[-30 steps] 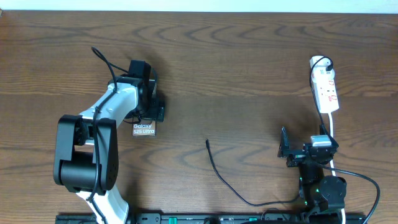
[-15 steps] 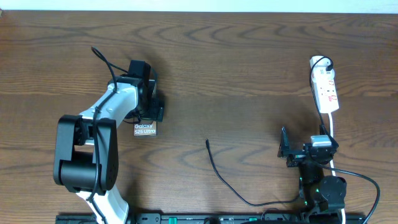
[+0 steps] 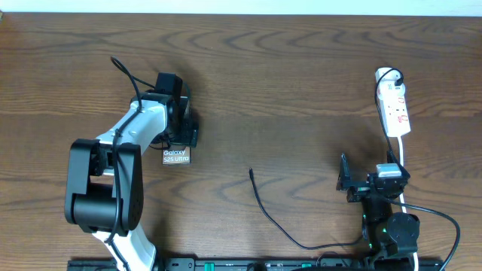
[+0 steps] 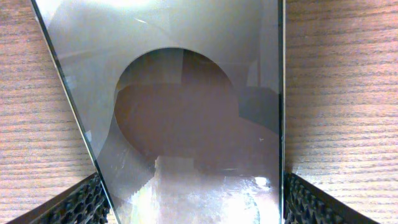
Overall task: Plug charger to phone and switch on socket
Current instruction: 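Lower the left gripper and close it on the phone's sides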
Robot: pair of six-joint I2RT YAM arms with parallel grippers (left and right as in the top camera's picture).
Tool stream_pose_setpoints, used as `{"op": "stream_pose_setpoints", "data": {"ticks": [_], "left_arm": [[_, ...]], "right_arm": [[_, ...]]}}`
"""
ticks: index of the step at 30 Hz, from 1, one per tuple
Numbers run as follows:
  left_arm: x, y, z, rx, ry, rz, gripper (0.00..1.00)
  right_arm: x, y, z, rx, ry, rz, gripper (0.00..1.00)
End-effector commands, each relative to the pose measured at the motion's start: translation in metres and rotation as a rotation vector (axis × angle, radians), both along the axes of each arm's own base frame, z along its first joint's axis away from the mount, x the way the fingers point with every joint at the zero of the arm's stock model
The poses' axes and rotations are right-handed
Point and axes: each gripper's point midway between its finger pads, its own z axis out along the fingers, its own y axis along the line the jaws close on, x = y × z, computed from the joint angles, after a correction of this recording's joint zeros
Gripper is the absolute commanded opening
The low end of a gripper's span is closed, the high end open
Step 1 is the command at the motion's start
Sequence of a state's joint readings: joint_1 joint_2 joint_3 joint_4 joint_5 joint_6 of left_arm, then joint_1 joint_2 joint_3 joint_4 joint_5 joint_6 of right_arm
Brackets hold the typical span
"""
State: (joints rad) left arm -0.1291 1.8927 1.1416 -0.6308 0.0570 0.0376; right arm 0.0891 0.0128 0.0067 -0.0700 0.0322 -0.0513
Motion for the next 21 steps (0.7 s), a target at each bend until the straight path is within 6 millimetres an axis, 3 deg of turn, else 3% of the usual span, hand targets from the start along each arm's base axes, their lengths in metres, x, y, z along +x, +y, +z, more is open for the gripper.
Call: {"op": "stream_pose_setpoints", "data": {"ticks": [1,21], "left_arm": [[-0.0132,0.0031,-0.0174,0.014,0.067,0.000,0.83],[-0.0132,0.0031,-0.0174,0.014,0.067,0.000,0.77]], "right_arm": [[-0.0001,0.0017,-0.0017,0.009,0.006,0.008,0.99],[-0.0001,0.0017,-0.0017,0.009,0.006,0.008,0.99]]}}
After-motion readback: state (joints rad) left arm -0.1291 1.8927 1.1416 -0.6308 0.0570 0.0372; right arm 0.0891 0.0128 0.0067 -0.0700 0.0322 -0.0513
